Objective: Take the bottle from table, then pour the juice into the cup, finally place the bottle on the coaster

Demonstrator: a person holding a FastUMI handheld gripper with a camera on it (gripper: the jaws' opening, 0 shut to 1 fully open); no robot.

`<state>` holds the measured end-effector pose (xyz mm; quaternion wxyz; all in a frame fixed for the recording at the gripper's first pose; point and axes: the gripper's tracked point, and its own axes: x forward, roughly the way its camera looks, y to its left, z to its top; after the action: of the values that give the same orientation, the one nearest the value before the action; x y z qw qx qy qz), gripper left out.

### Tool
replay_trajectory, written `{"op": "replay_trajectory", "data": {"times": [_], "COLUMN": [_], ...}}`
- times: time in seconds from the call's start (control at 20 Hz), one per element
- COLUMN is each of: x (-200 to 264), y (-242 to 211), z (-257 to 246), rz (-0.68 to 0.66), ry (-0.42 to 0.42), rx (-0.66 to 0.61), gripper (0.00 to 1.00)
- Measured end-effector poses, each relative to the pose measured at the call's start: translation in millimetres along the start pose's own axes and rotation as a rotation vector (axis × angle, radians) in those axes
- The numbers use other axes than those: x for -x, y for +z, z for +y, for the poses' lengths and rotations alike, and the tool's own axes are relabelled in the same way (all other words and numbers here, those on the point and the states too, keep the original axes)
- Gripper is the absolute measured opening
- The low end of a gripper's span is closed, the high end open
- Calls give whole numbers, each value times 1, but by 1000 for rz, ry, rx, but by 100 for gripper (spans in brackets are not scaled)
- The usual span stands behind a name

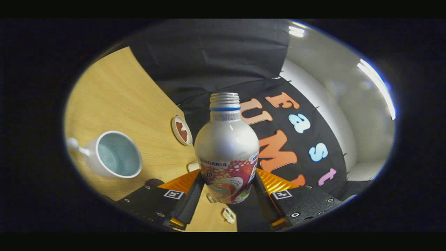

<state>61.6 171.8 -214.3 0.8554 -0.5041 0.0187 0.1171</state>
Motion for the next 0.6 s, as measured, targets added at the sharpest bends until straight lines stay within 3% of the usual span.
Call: {"op": "replay_trajectory", "data": {"times": [0.2,0.4,0.6], "x": [-9,-21,-30], "y": [-11,-23,-38], "z": [-10,-3,13], "rz": [44,84,127], "ry": [-1,52,109], "rx": [-304,-575,-764], "gripper": [77,77,77]}}
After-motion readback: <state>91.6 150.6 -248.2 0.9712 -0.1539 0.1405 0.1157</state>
